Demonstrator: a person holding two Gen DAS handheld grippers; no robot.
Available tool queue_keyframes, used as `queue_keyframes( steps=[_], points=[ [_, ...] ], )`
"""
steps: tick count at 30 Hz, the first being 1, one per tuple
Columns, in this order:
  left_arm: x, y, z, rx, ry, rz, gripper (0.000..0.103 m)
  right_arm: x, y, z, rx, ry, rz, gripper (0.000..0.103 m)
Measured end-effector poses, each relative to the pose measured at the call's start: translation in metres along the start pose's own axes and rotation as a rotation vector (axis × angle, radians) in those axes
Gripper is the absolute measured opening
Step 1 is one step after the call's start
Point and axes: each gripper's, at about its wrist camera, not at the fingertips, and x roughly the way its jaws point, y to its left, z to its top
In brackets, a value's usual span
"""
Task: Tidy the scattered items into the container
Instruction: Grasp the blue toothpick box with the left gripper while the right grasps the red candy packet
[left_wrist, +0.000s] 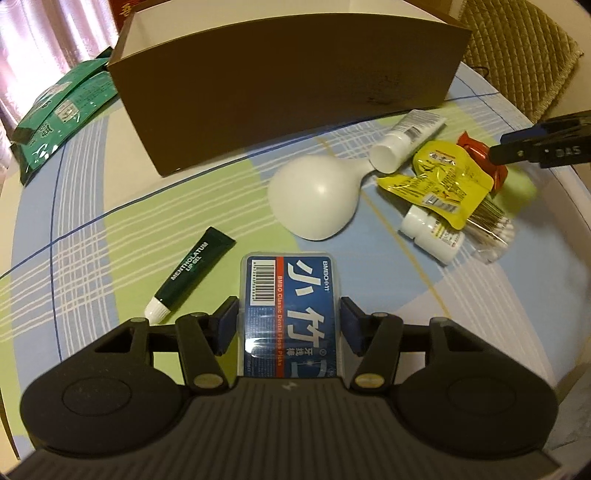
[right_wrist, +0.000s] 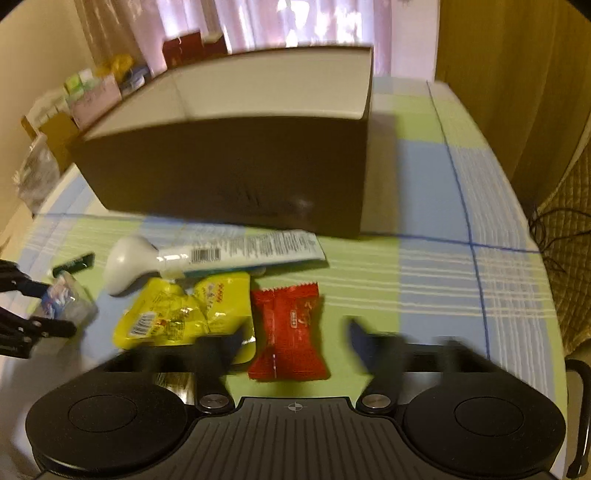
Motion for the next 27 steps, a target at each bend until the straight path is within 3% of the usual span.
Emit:
queue_keyframes(
  steps=[5,7,8,17,19,20,27],
  points=[
    [0.001,0.0,-0.001,-0.016,0.003,0.003,0.054,0.01,-0.002,0.002,-0.019,0.015,0.019,0.052],
    [0.001,0.0,-0.002,-0.019,0.003,0.004,0.054,0.014,0.001,0.001,-0.047,0.037,0.021,0.031],
    [0.001,-0.001,-0.002,-0.018,0.003,0.005,0.054,0.014,0.001,0.0,-0.054,0.04,0.02,0.03],
    [-0.001,-0.004,-0.005,-0.009,0.015,-0.019,0.054,-0.009,-0.003,-0.017,-0.039,0.149,0.007,0.03],
    [-0.001,-0.005,-0.007,-0.012,0.018,-0.02,0.054,-0.014,-0.003,-0.022,-0.033,0.149,-0.006,0.056],
    [-0.001,-0.006,-0.008,-0.01,0.02,-0.019,0.054,-0.016,-0.002,-0.024,-0.033,0.135,-0.026,0.084],
    [0.001,-0.007,-0.008,0.009,0.025,-0.01,0.054,-0.01,0.002,-0.028,-0.05,0.096,-0.051,0.085]
  ],
)
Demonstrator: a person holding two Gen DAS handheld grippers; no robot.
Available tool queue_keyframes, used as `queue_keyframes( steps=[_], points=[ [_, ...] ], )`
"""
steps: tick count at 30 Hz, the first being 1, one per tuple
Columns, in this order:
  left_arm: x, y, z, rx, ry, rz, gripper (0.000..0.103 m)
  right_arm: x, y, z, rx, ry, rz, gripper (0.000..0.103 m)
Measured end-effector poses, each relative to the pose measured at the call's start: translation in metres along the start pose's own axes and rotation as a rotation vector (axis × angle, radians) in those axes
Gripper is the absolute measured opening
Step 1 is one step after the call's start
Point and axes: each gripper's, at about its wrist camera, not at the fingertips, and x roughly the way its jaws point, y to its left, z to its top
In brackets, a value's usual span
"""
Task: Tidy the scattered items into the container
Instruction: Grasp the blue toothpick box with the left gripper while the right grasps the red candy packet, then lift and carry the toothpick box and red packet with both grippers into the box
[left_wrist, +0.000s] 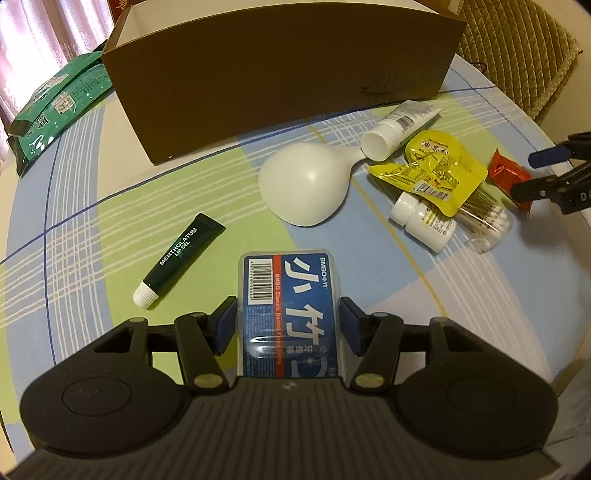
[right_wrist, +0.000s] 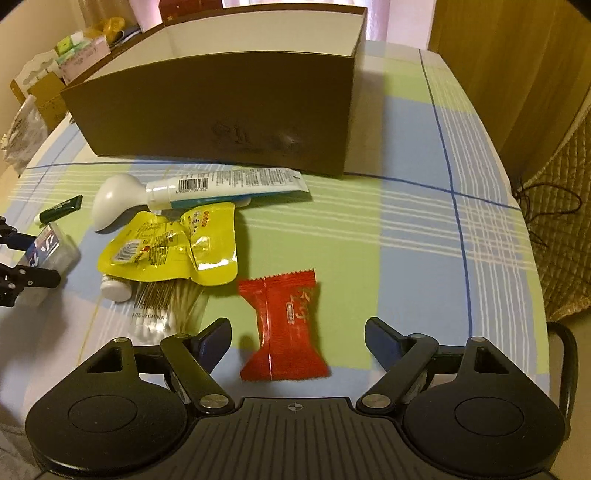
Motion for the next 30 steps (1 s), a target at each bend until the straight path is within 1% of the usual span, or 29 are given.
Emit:
queue_keyframes(
  steps=[1,2,3,5,6,7,8,12,16,21,26,30],
  points=[
    [0.001,0.0,0.0,0.002,0.003,0.001,0.054,0.003,0.001,0.0,-0.009,0.001,0.0,0.079],
    [0.002,0.0,0.0,0.001,0.008,0.002,0.055,0.005,0.002,0.001,-0.021,0.006,0.005,0.064],
    [0.003,-0.001,-0.001,0.001,0.014,0.004,0.055,0.008,0.004,0.0,-0.027,0.013,0.007,0.061],
    [0.002,-0.001,-0.003,-0.003,0.009,0.005,0.055,0.009,0.006,-0.002,-0.04,0.009,-0.001,0.06],
    [0.002,-0.001,-0.003,-0.005,0.01,0.005,0.055,0.009,0.008,-0.003,-0.048,0.007,-0.004,0.055],
    [0.001,0.0,-0.004,-0.009,0.01,0.005,0.054,0.008,0.009,-0.003,-0.054,0.006,-0.004,0.049],
    [0.001,0.0,-0.004,-0.012,0.011,0.006,0.054,0.007,0.009,-0.003,-0.057,0.007,-0.003,0.035],
    [-0.004,-0.002,-0.004,-0.005,0.011,0.014,0.054,0.005,0.005,-0.003,-0.037,0.038,0.008,0.033],
    [-0.016,-0.004,0.001,-0.01,0.004,0.029,0.054,-0.002,0.003,-0.006,0.001,0.035,0.022,0.033],
    [-0.031,-0.004,0.008,-0.017,-0.014,0.042,0.054,-0.016,0.006,-0.003,0.026,0.009,0.056,0.033],
    [-0.044,-0.009,0.013,-0.004,-0.049,0.04,0.054,-0.034,0.015,0.005,0.041,-0.039,0.142,0.033],
    [-0.053,-0.014,0.018,-0.004,-0.076,0.027,0.054,-0.046,0.028,0.011,0.031,-0.069,0.183,0.033]
  ],
)
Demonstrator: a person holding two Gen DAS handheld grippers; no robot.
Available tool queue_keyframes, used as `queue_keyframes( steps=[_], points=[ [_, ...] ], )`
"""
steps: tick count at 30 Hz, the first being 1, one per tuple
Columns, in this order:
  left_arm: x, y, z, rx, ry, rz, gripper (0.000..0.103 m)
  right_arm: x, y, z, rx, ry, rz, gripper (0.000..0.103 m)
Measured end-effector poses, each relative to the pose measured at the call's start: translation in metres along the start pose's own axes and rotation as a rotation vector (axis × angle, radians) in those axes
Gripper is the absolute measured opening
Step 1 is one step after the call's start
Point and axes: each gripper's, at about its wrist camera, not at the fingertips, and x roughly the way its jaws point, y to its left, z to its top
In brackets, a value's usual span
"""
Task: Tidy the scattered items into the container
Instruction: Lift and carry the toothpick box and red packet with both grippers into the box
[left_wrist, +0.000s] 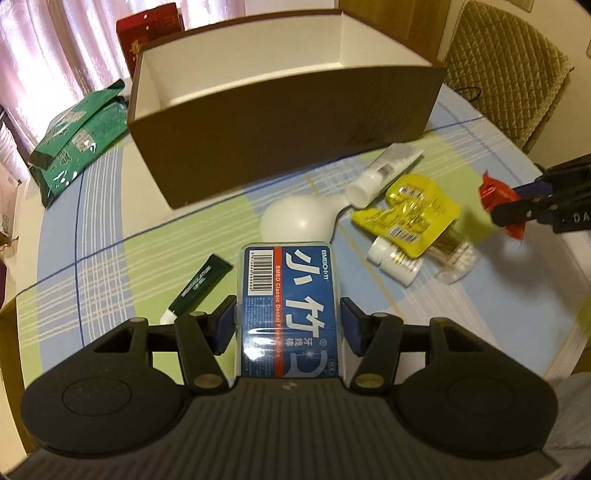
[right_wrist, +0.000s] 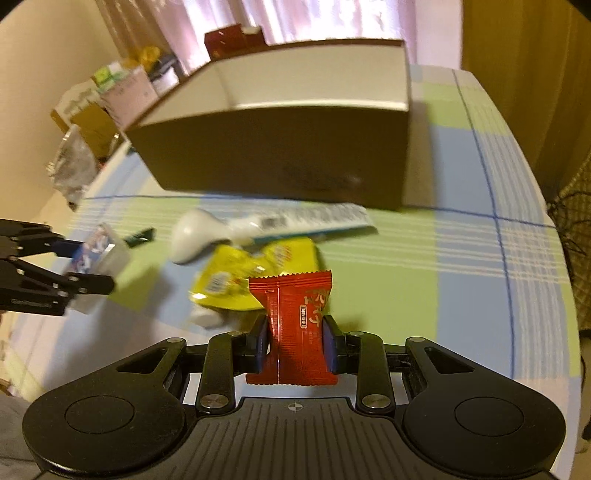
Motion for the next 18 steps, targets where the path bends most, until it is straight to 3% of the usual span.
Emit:
queue_keyframes(
  steps=[10,18],
  points=[
    [-0.024,-0.004,0.019,-0.009,-0.087,-0.026,0.054,-0.01,0.016,0.015,-0.028,-0.045,0.029,0.033],
    [-0.026,-0.003,0.031,-0.004,-0.113,-0.025,0.054,-0.01,0.017,0.026,-0.056,-0.055,0.027,0.033]
  ],
)
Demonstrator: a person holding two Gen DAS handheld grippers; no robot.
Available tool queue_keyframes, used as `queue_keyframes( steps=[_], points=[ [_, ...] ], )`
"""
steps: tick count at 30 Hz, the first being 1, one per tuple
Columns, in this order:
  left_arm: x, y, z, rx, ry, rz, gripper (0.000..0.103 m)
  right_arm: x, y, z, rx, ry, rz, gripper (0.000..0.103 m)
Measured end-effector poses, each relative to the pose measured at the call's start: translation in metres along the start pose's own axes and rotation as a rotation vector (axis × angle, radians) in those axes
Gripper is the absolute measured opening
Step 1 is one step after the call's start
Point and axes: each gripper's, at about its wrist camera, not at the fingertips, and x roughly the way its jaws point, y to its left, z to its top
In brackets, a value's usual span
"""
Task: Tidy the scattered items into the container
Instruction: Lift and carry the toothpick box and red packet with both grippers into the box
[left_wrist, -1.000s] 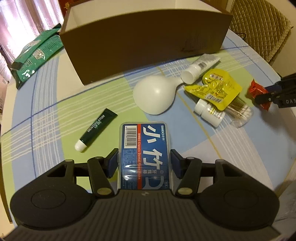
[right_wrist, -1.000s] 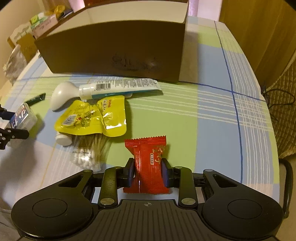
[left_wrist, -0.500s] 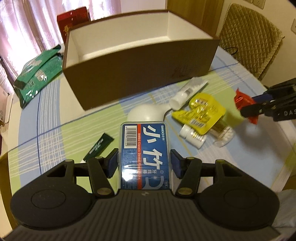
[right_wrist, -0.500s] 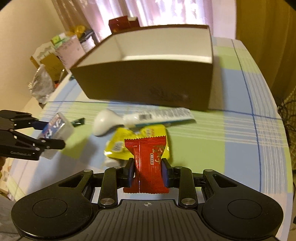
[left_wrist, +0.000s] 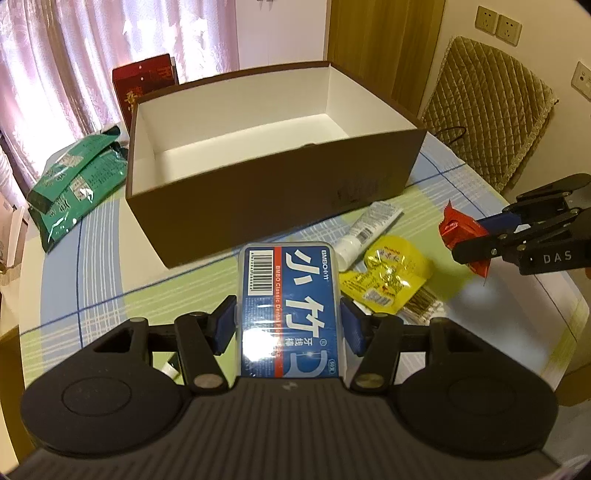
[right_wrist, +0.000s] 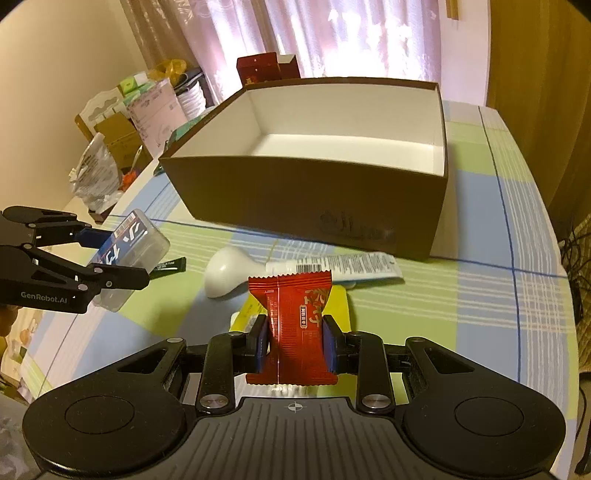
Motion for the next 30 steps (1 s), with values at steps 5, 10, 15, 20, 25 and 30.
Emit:
queue_keyframes(
  steps=[5,10,15,20,25,30],
  points=[
    [0.001,0.001,0.009,0.009,-0.023,0.001,0.054,0.002,0.0,0.009,-0.024,-0.006,-0.001,0.033],
    [0.001,0.003,0.026,0.023,-0.057,0.005,0.054,0.002,-0.002,0.022,-0.043,-0.023,0.0,0.033],
    [-0.001,0.009,0.045,0.037,-0.093,0.009,0.054,0.001,-0.004,0.039,-0.067,-0.044,0.002,0.033],
    [-0.002,0.014,0.062,0.049,-0.123,0.008,0.054,0.0,-0.009,0.058,-0.08,-0.07,-0.001,0.033],
    [-0.001,0.019,0.081,0.067,-0.152,0.017,0.054,0.0,-0.013,0.075,-0.094,-0.094,-0.01,0.033],
    [0.002,0.024,0.097,0.089,-0.176,0.029,0.054,0.004,-0.016,0.092,-0.108,-0.114,-0.017,0.033]
  ],
)
